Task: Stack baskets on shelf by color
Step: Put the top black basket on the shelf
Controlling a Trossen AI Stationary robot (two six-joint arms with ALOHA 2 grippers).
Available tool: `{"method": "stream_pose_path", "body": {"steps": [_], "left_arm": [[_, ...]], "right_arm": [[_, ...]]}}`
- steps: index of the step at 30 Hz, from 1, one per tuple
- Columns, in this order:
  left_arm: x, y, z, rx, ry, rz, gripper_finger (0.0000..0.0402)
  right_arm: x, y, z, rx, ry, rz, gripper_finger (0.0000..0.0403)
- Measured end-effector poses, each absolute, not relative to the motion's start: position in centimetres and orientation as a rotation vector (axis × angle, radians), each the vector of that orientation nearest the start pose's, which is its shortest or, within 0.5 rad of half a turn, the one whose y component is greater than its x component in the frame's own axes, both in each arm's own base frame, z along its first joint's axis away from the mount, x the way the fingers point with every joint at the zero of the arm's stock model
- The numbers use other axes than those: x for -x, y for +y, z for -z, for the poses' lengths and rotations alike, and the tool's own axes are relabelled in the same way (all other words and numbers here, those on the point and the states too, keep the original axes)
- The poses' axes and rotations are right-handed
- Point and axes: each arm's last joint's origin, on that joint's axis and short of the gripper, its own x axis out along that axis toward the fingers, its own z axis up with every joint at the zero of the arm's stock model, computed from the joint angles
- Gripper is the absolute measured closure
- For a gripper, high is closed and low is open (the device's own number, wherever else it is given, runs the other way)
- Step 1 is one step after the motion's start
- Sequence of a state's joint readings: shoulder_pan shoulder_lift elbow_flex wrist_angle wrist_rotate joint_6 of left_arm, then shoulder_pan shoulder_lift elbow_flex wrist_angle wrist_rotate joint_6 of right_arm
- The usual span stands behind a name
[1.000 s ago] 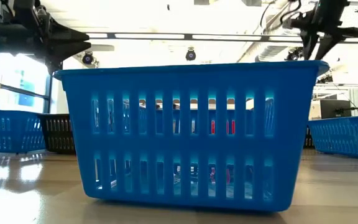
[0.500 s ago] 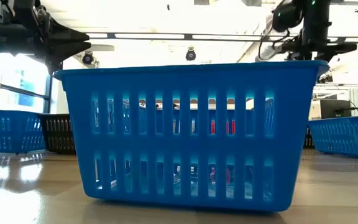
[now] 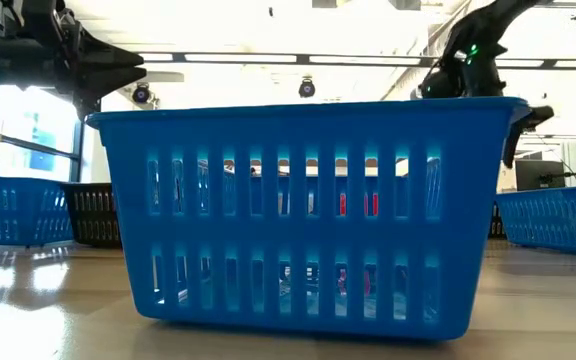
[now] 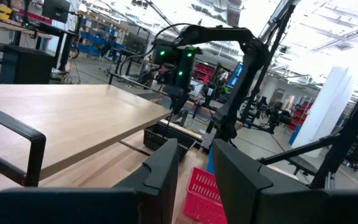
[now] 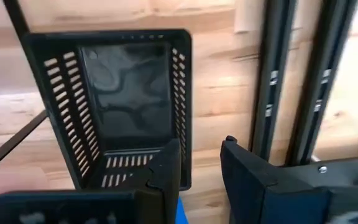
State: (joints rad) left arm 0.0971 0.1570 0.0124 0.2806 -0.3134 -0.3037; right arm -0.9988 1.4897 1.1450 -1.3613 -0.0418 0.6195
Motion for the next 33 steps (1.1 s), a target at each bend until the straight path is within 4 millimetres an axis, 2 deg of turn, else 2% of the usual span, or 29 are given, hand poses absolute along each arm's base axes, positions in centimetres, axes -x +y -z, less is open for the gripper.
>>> {"method": "stream_pose_path", "body": {"steps": [11,26,33], "left_arm": [[-10.3,1.9,-18.2,0.314,-0.197,-0.386,0.0312],[-10.3,1.9,-18.2,0.314,-0.198,-0.387,0.0312],[-10.3,1.9,-18.2,0.314,-0.198,-0.387,0.0312]], "right_arm": [[-13.9,-21.6,-21.0,-1.34,1.471,1.153,0.0302],[-14.4,-22.5,-18.9,-1.337,1.521,1.168,0.0302],[-14.2,-22.1,-17.4,-1.337,1.521,1.169,0.0302]]}}
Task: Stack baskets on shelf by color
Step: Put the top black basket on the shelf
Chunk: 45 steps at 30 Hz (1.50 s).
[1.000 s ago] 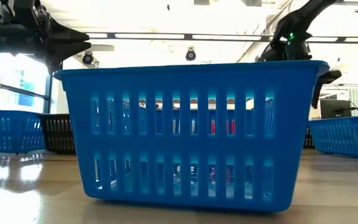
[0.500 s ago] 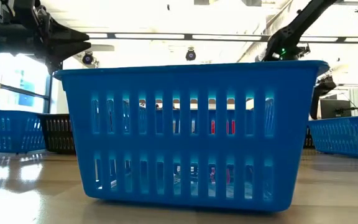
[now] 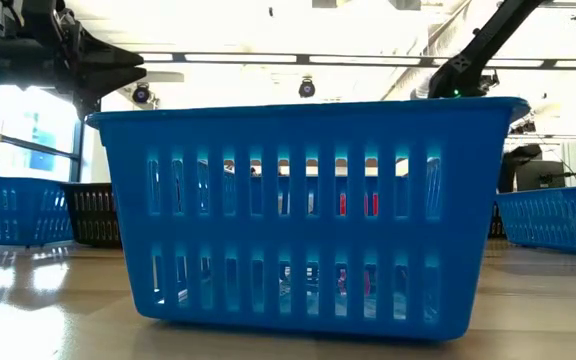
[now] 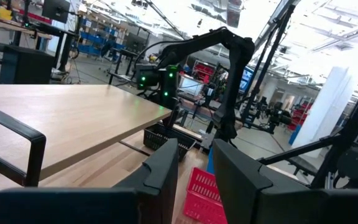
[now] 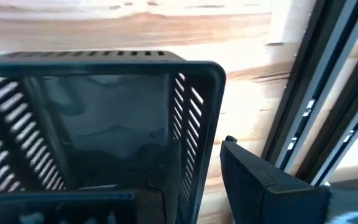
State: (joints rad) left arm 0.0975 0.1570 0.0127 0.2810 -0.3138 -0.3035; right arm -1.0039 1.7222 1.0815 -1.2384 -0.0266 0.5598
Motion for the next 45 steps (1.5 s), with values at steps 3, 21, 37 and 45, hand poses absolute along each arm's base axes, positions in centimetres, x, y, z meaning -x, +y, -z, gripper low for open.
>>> {"method": "stream_pose_path", "body": {"steps": [3,21,37,45], "left_arm": [[-10.3,1.9,-18.2,0.314,-0.198,-0.387,0.0312],[-10.3,1.9,-18.2,0.314,-0.199,-0.391,0.0312],[-10.3,2.0,-18.2,0.328,-0.204,-0.409,0.0312],[-10.3,2.0,-18.1,0.33,-0.198,-0.409,0.0312]], "right_arm": [[-13.9,-21.8,-16.7,-1.339,1.532,1.17,0.0302],[-13.7,-21.4,-16.7,-1.271,1.566,1.159,0.04],[-11.6,-18.1,-24.2,-1.233,1.218,1.22,0.0402],[-10.4,-16.2,-27.0,-1.216,1.04,1.248,0.0403]]}}
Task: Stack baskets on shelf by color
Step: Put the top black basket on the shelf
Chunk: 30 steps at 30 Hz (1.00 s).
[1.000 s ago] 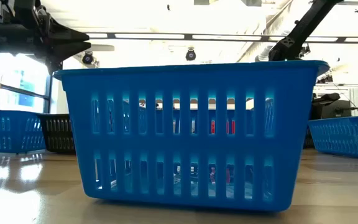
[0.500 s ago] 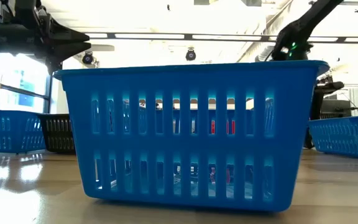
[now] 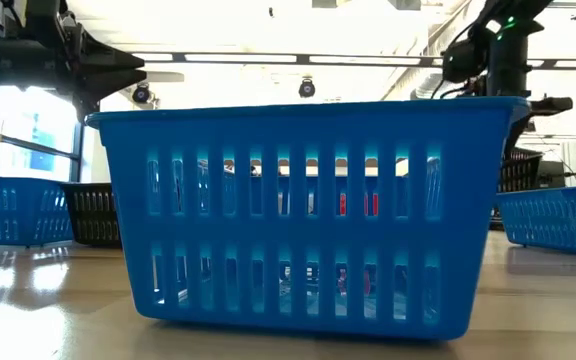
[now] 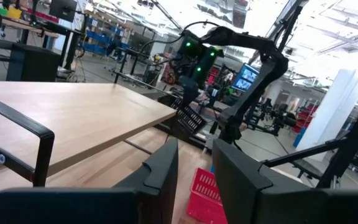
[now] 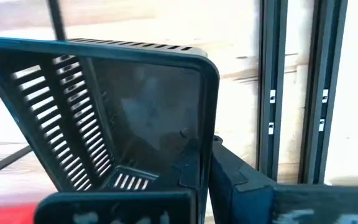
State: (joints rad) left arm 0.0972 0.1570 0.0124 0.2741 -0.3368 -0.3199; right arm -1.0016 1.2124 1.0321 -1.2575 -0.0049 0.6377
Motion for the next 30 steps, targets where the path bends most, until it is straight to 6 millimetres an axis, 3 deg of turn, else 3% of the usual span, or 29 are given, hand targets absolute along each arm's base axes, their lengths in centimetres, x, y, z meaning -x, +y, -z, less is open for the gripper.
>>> {"method": "stream_pose_path", "body": {"steps": [12,30], "left_arm": [[-10.3,2.0,-17.9,0.327,-0.175,-0.413,0.0312],[-10.3,2.0,-17.9,0.285,-0.165,-0.416,0.0312]], "right_arm": [[-9.1,-13.9,-29.6,-1.234,0.861,1.204,0.0403],[-10.0,-13.2,-41.0,-1.049,0.546,1.084,0.0403]]}}
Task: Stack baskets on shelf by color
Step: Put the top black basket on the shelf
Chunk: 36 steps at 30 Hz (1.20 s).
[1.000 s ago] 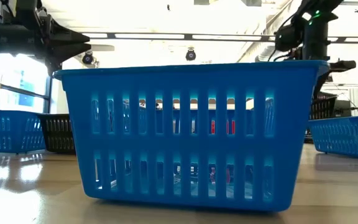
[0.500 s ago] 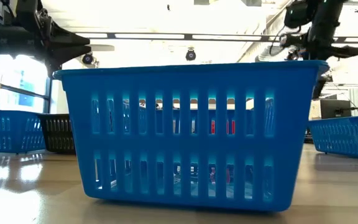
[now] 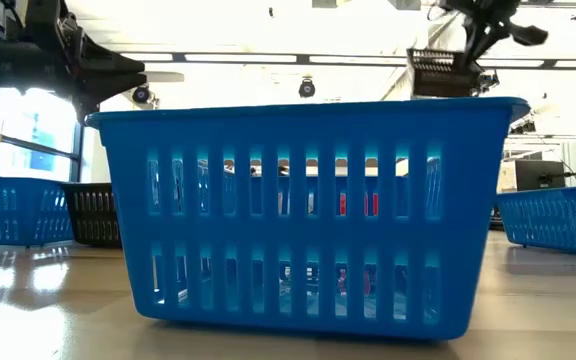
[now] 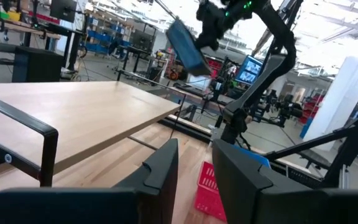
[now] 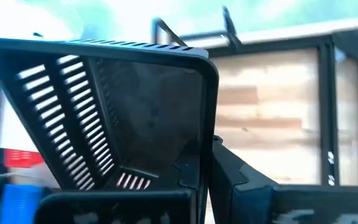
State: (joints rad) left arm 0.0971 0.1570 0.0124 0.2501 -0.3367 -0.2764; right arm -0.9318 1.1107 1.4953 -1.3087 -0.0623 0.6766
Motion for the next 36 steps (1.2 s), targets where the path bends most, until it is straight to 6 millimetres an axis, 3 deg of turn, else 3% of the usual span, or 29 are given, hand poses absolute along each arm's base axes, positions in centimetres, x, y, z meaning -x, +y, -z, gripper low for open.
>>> {"method": "stream_pose_path", "body": {"steps": [6,13,24,36], "left_arm": [[-10.3,2.0,-17.9,0.266,-0.157,-0.418,0.0312],[-10.4,2.0,-17.8,0.266,-0.153,-0.416,0.0312],[-10.4,2.0,-17.7,0.264,-0.138,-0.417,0.0312],[-10.4,2.0,-17.7,0.264,-0.139,-0.417,0.0312]], "right_arm": [[-11.7,-14.6,-44.2,-0.985,0.504,1.042,0.0403],[-13.9,-17.3,-45.2,-1.024,0.602,1.011,0.0403],[-17.7,-21.5,-42.4,-1.191,0.783,0.902,0.0403],[-20.5,-24.3,-38.7,-1.262,0.924,0.859,0.0403]]}}
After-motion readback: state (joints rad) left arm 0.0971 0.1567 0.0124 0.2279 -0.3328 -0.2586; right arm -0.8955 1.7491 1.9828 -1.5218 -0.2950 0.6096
